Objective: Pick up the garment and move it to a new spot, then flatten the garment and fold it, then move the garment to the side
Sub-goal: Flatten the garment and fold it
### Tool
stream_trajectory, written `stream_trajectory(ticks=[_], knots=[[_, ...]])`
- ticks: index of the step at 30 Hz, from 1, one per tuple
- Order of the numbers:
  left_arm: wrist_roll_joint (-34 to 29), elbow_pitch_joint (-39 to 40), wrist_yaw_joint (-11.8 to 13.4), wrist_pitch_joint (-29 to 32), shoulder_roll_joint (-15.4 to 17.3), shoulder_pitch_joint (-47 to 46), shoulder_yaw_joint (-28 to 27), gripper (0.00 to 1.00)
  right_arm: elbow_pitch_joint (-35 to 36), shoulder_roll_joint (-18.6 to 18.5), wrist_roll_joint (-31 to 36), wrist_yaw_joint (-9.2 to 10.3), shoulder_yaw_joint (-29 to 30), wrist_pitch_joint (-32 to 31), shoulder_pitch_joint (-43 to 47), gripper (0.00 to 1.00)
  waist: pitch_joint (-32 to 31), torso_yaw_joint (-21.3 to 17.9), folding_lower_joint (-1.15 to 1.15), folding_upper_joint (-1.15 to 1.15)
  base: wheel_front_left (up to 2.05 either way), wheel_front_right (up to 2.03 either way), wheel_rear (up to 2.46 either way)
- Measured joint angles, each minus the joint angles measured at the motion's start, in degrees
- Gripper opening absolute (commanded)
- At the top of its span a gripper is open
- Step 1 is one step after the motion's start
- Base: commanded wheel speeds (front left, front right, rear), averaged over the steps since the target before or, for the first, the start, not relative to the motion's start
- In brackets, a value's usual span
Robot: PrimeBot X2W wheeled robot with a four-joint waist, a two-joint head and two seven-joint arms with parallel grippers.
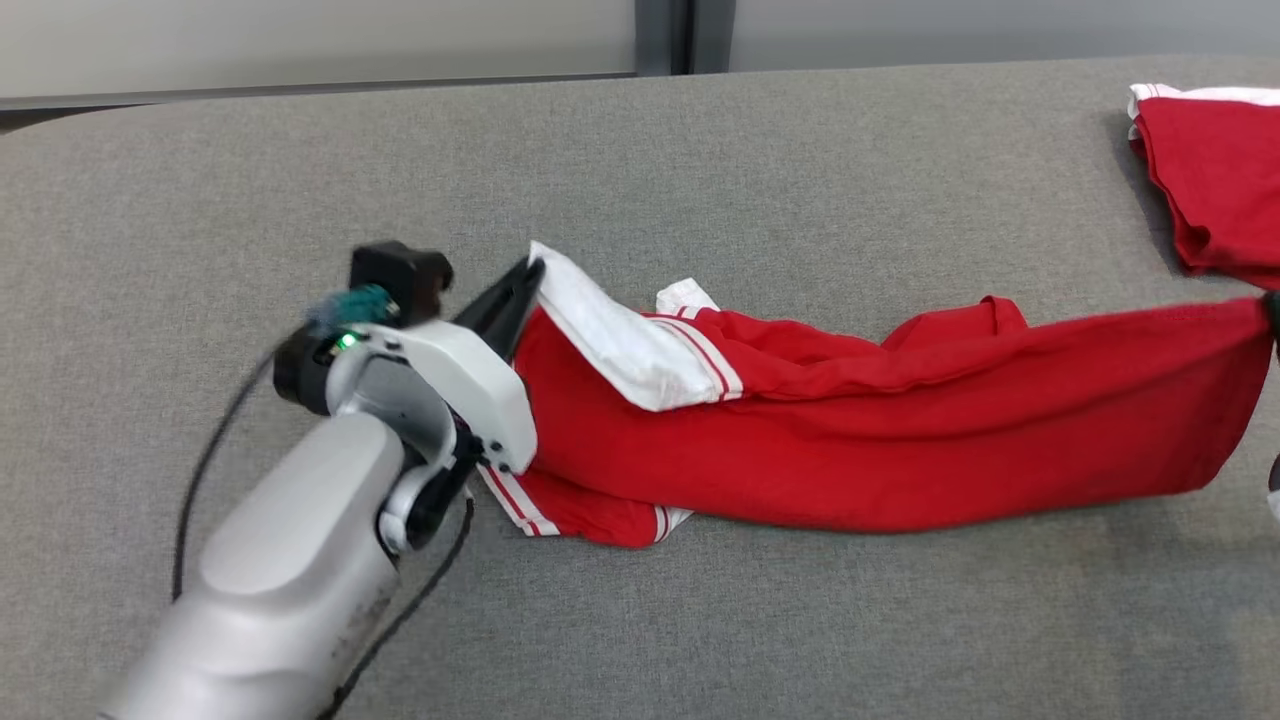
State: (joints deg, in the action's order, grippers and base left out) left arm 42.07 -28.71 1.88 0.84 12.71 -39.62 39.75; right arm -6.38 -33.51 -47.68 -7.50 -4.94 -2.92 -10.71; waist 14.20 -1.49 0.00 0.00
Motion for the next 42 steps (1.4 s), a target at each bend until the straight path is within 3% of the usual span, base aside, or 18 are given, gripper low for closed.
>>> stream_trajectory(ticks=[4, 10, 13, 18, 19, 26, 29, 32, 37, 42], knots=[[8.5, 7.5, -2.4, 5.0, 3.2, -3.2, -6.8, 0.0, 2.4, -0.6, -0.6, 0.0, -0.9, 0.3, -6.1, 0.0, 0.1, -0.4, 0.0, 0.0, 0.0, 0.0, 0.0], [13.7, 12.3, 0.4, 11.6, 7.6, -16.8, -15.4, 0.0, 0.6, -0.3, -0.7, 0.01, -5.8, -2.3, -24.8, 0.0, 3.2, -1.2, 0.0, 0.0, 0.0, 0.0, 0.0], [12.3, 11.4, 1.5, 12.3, 9.1, -26.8, -17.4, 0.0, -4.0, 1.2, 0.1, 0.0, -8.4, -2.4, -37.5, 0.0, 5.9, -1.8, 0.0, 0.0, 0.0, 0.0, 0.0], [8.4, 7.2, 0.3, 8.5, 9.3, -43.8, -19.0, 0.0, -13.3, 4.1, 4.3, 0.0, -12.3, 1.0, -56.9, 0.0, 11.1, -2.3, 0.0, 0.0, 0.0, 0.0, 0.0], [8.4, 7.2, 0.3, 8.5, 9.3, -43.8, -19.0, 0.0, -13.3, 4.1, 4.3, 0.0, -12.3, 1.0, -56.9, 0.0, 11.1, -2.3, 0.0, 0.0, 0.0, 0.0, 0.0], [7.3, 1.7, -5.9, -2.2, 5.4, -59.2, -21.2, 0.0, -22.7, 3.3, 10.6, 0.0, -14.4, 10.3, -73.1, 0.0, 17.3, -1.3, 0.0, 0.0, 0.0, 0.0, 0.0], [10.0, 2.2, -7.5, -3.0, 4.8, -57.4, -21.6, 0.0, -24.1, 2.2, 11.0, 0.0, -16.5, 12.4, -72.9, 0.0, 18.6, 0.5, 0.0, 0.0, 0.0, 0.0, 0.0], [11.9, 5.5, -8.4, -2.9, 5.9, -49.8, -21.0, 0.0, -24.2, 0.6, 10.5, 0.0, -19.1, 14.2, -68.7, 0.0, 19.4, 2.2, 0.0, 0.0, 0.0, 0.0, 0.0], [16.0, 12.9, -8.2, -3.0, 7.7, -26.8, -20.3, 0.0, -24.5, -1.3, 7.2, 0.0, -21.2, 16.6, -55.7, 0.0, 18.5, 3.9, 0.01, 0.0, 0.0, 0.0, 0.0], [20.8, 23.5, -5.7, -5.1, 9.6, -1.5, -21.5, 0.0, -21.7, -2.5, 3.6, 0.0, -20.1, 17.7, -41.8, 0.0, 15.8, 4.1, 0.01, 0.0, 0.0, 0.0, 0.0]])
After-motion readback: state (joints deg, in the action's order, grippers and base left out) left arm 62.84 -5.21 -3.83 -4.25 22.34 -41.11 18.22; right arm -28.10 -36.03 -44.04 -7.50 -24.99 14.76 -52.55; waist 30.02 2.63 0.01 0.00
